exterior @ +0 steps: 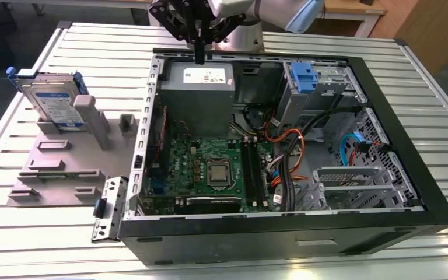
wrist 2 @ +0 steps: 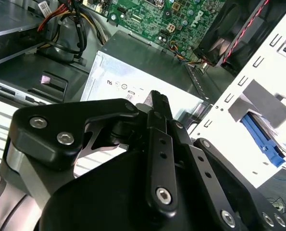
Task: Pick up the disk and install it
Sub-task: 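Reach for the disk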
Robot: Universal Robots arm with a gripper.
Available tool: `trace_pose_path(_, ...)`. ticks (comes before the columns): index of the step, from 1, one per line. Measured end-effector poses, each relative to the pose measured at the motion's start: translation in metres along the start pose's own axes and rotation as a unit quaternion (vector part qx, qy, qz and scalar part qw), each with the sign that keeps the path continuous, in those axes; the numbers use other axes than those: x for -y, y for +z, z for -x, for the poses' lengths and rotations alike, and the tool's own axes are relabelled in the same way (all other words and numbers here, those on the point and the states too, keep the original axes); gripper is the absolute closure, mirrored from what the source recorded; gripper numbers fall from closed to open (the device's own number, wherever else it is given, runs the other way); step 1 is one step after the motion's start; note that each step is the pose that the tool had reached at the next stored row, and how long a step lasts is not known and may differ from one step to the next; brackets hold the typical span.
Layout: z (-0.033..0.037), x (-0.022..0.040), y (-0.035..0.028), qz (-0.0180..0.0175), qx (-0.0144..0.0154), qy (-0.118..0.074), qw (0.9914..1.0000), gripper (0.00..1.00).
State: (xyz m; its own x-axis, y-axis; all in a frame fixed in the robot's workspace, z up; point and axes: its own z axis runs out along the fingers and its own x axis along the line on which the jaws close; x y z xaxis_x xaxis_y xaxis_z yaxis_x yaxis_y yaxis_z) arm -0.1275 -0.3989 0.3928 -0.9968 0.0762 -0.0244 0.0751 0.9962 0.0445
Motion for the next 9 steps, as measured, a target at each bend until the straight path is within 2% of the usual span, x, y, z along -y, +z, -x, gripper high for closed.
trace_pose_path(9,-0.0054,0.0004,0.0002,0.0001,0.0,0.0,1.0,0.89)
